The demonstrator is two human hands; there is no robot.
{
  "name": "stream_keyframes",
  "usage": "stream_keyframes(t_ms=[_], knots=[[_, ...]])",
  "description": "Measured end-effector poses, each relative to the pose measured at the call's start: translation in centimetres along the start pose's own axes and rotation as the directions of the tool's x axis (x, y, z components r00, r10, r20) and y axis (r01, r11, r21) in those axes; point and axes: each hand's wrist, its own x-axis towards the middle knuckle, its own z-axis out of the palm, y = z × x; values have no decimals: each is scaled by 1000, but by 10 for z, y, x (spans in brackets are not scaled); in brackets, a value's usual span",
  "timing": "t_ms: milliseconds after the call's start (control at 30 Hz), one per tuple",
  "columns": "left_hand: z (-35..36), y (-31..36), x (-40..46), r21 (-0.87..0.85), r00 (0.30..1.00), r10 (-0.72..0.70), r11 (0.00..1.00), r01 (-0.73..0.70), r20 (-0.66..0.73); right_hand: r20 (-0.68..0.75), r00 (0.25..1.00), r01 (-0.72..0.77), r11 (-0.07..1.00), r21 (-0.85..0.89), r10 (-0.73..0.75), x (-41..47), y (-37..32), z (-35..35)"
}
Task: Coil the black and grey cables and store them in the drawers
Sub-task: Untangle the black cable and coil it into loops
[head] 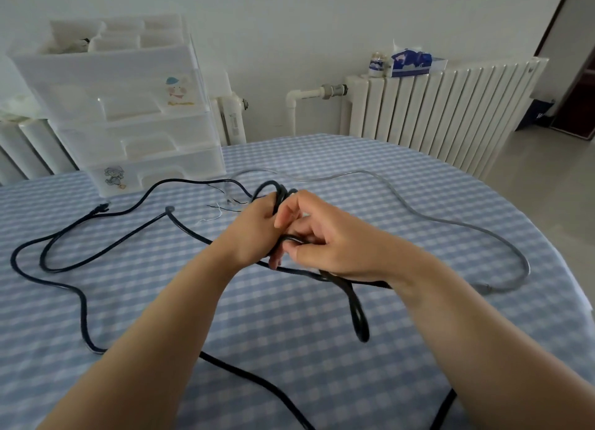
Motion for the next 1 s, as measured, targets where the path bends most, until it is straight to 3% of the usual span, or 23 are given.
stream_keyframes(t_ms=[67, 200, 267, 333, 433, 600, 733, 833, 933, 1000], knots=[[0, 1, -1, -66, 995, 1, 998, 5, 99, -22, 1000, -3, 1000, 4, 3, 0, 2, -5], [-2, 4, -4, -68, 972, -97, 991, 113, 215, -109, 994, -37, 983, -181, 18, 0, 6, -8], [-3, 5, -5, -81, 966, -65, 993, 88, 251, -202, 979, -83, 963, -258, 31, 1, 7, -10], [-5, 4, -4, -73, 965, 4, 997, 16, 263, -262, 963, -129, 965, -227, 67, 0, 8, -14], [-11, 3, -2, -26, 967, 36, 999, -31, 252, -142, 979, -168, 974, -151, 147, -3, 8, -20], [-22, 10, -3, 308, 1000, -26, 951, 20, 15, 85, 951, -278, 944, -180, 296, -7, 7, -31], [-21, 25, -5, 648, 995, -48, 756, 91, -84, 162, 905, -329, 889, -320, 393, -8, 8, -35], [-16, 19, -1, 722, 993, -94, 682, 118, -74, -21, 904, -388, 796, -465, 427, -9, 12, -37], [-11, 1, 3, 748, 994, -100, 657, 92, -34, -322, 919, -373, 767, -522, 227, -9, 18, -33], [-13, -4, 5, 711, 994, -49, 696, 101, -93, -412, 905, -328, 785, -526, 102, -7, 18, -31]])
